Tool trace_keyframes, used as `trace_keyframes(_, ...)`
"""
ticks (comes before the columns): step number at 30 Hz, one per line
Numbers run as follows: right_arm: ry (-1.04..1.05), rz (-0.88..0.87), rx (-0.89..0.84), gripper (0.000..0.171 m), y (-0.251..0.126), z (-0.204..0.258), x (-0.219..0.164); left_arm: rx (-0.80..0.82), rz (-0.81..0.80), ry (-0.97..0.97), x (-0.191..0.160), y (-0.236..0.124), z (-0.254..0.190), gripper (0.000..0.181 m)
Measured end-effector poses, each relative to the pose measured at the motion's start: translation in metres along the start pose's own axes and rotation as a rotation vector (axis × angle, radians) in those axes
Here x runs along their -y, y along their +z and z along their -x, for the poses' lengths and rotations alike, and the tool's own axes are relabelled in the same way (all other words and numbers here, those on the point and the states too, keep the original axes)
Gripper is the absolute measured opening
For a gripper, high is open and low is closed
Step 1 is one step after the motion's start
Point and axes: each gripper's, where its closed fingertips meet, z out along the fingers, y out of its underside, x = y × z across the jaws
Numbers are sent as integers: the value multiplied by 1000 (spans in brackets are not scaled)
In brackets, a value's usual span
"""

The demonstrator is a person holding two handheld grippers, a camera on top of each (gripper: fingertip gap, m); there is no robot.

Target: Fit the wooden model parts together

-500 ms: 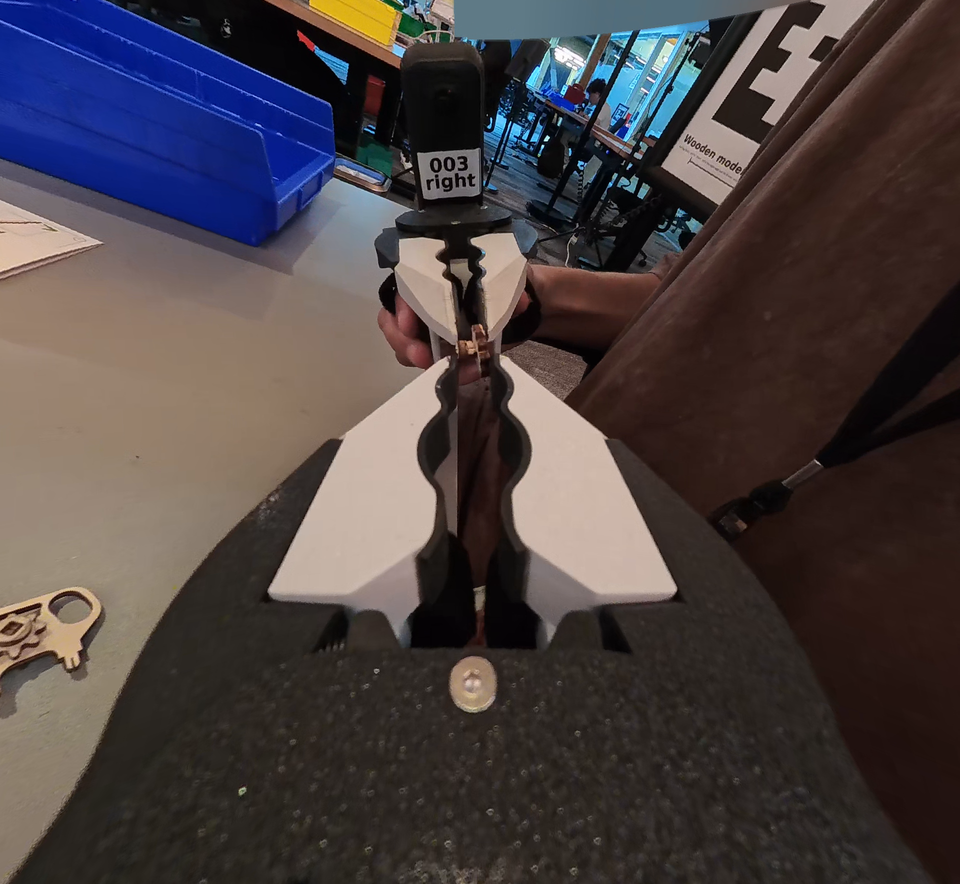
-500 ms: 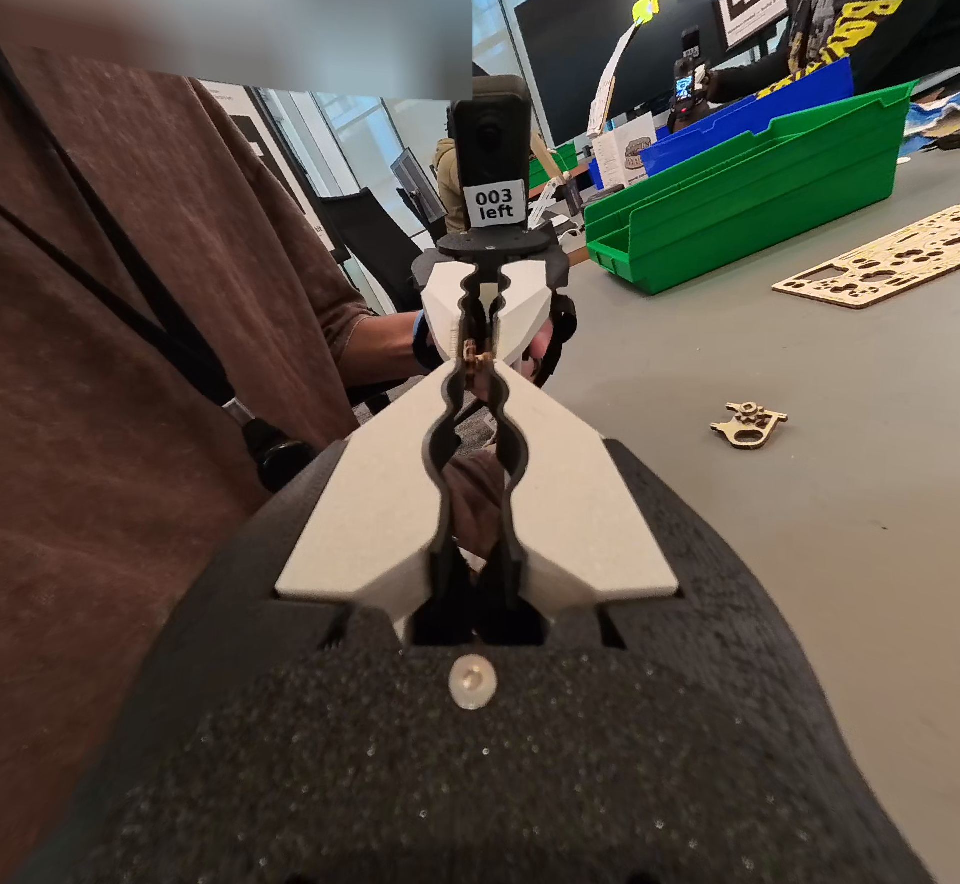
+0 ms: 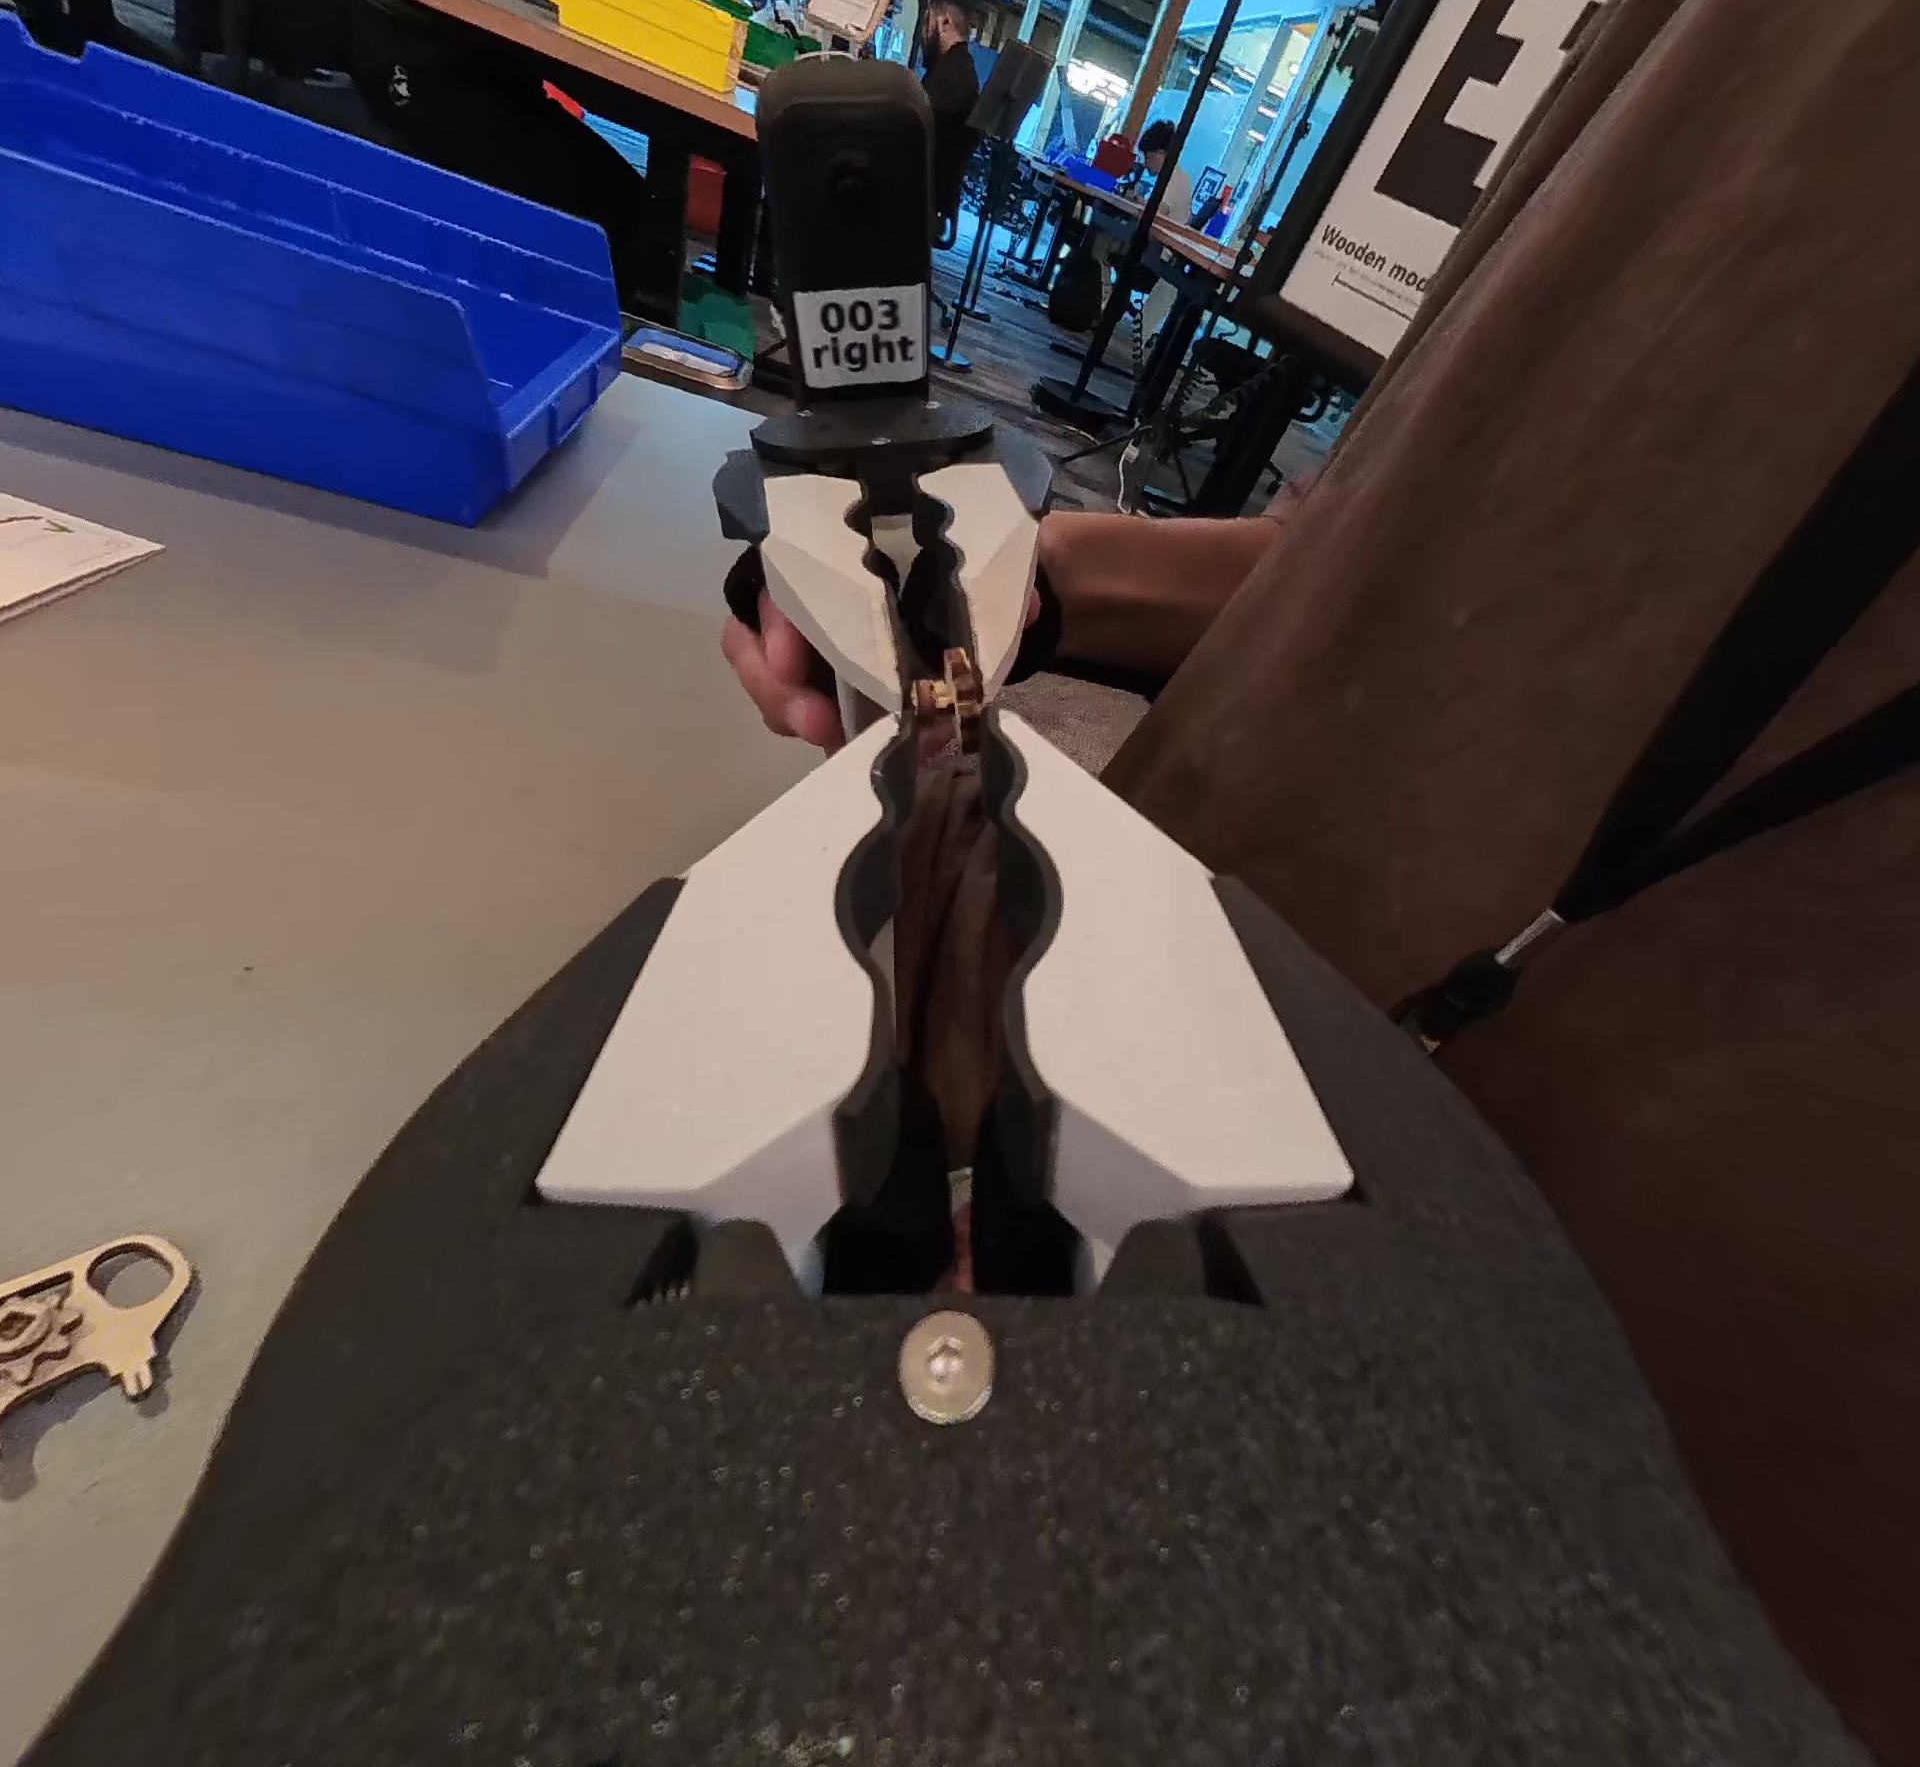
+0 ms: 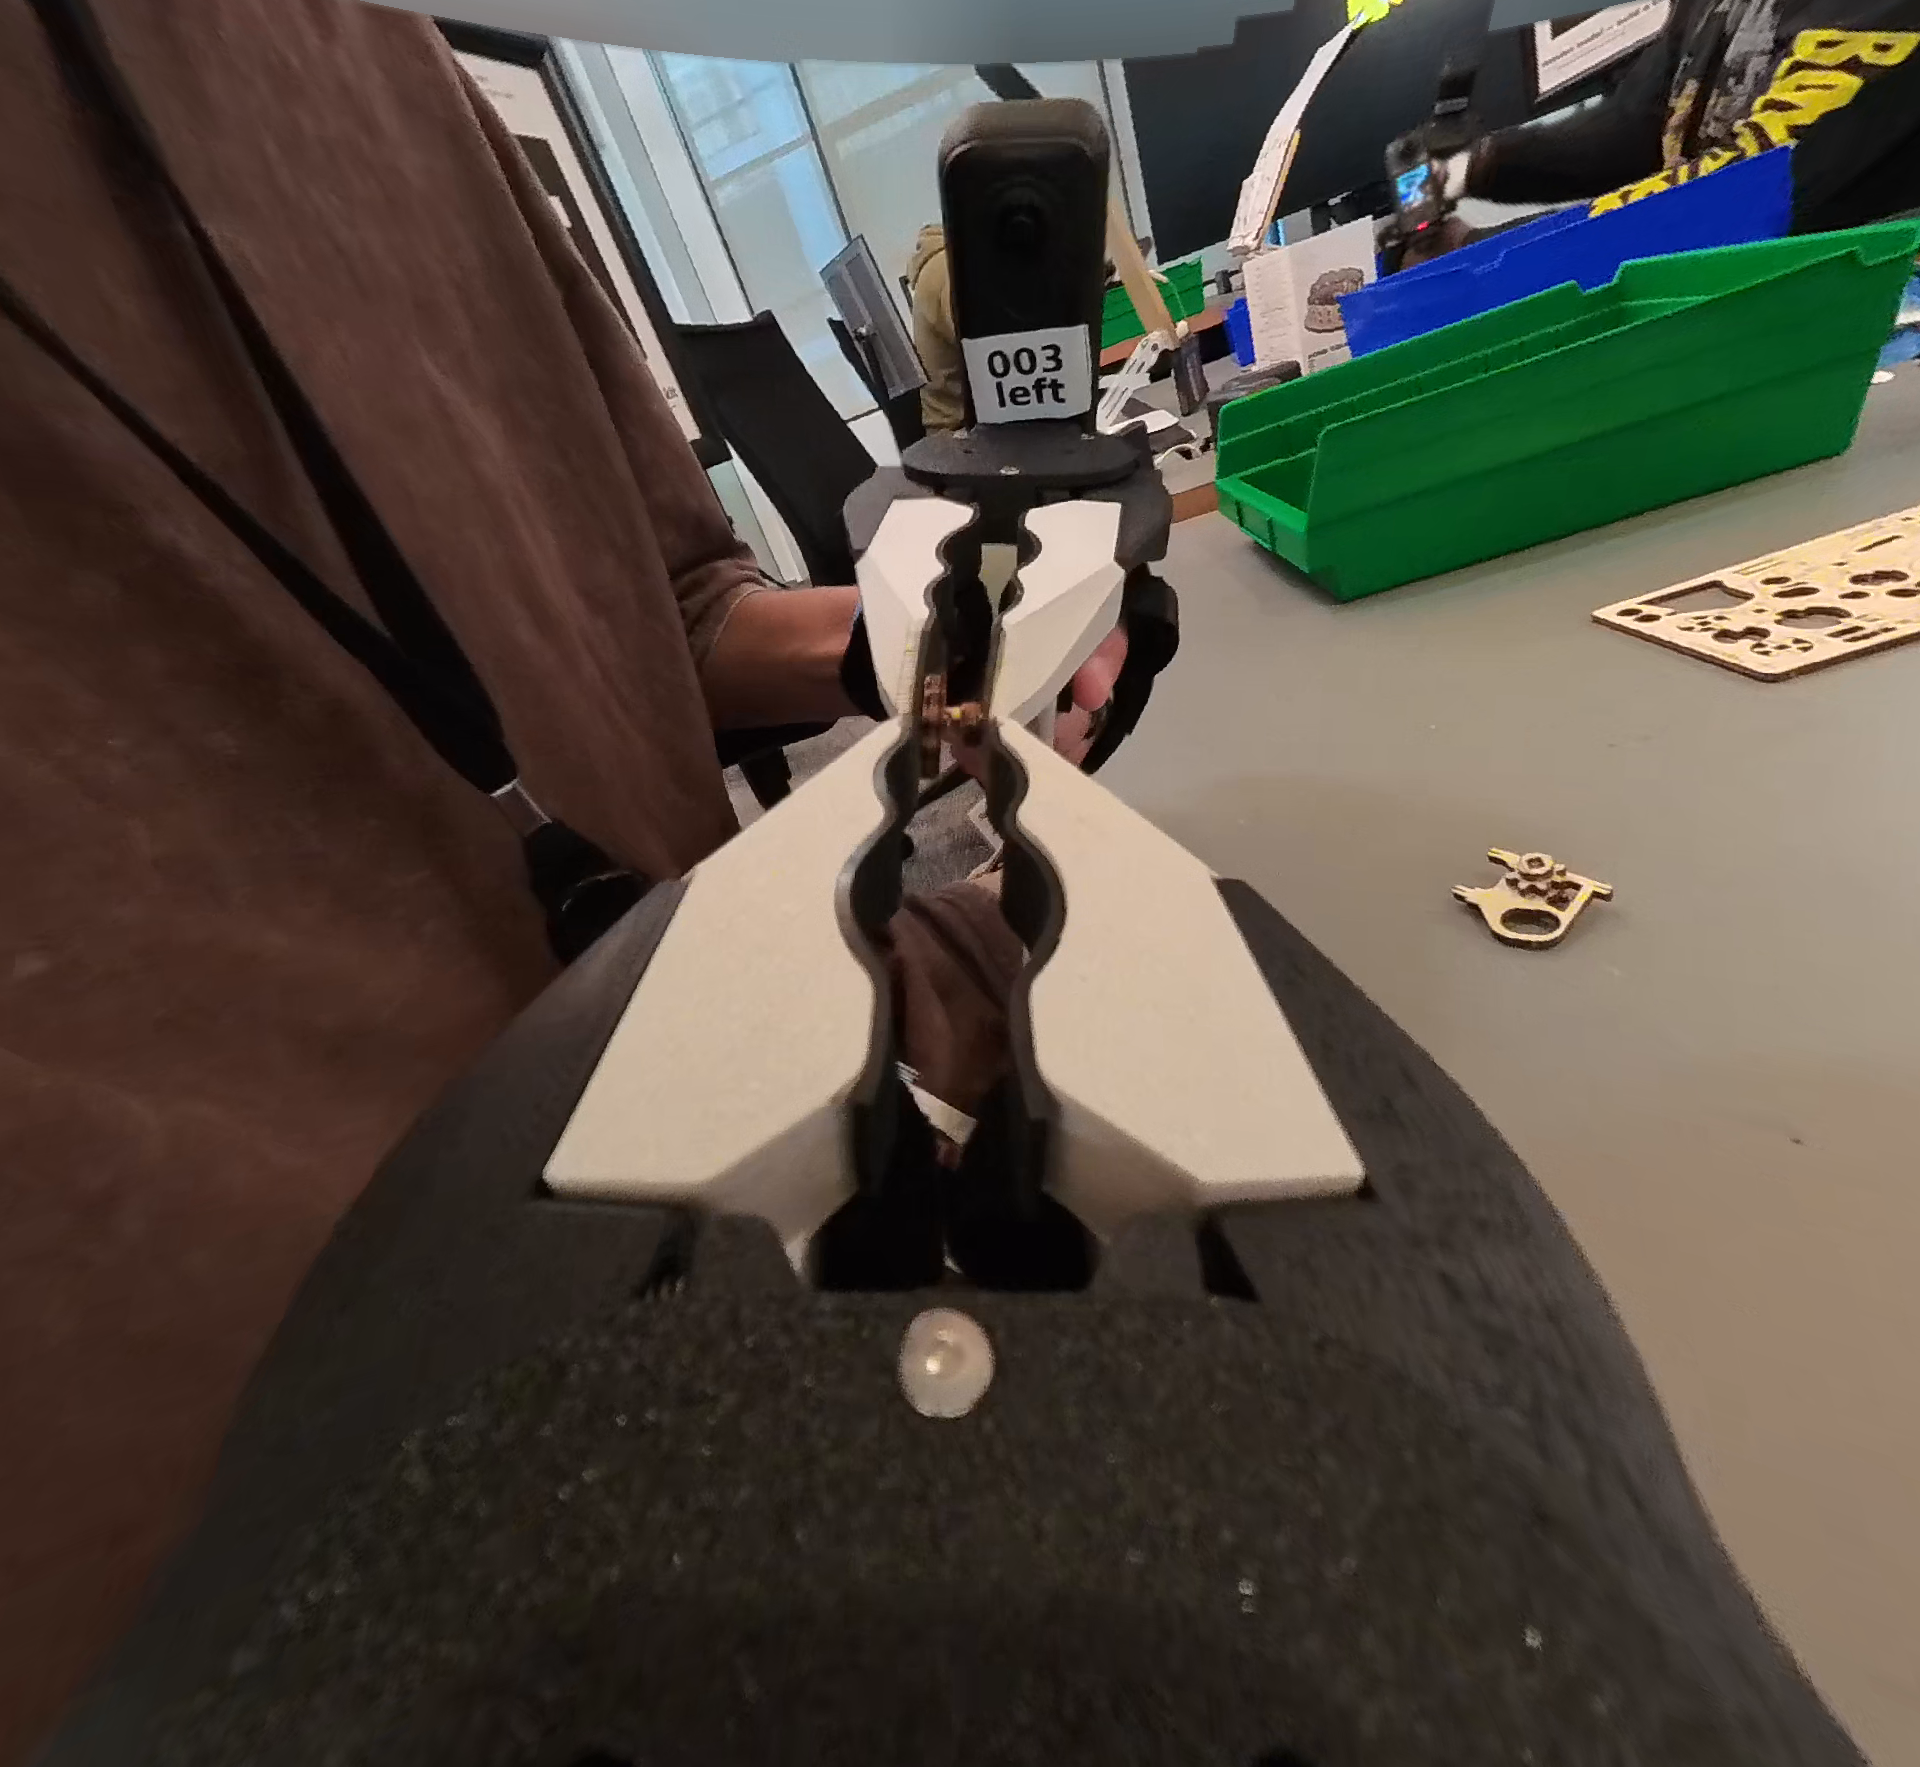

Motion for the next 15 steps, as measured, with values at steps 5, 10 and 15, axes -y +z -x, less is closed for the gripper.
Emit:
trace_keyframes(5,-15,-2,23,10,-1,0,4,18,33,42,-3,-1,0,10)
trace_keyframes(10,-21,23,20,10,-1,-5,0,53,64,75,-7,-3,5,10)
trace_keyframes(15,154,63,-23,12,-3,-23,-12,183,179,227,-20,-2,19,10)
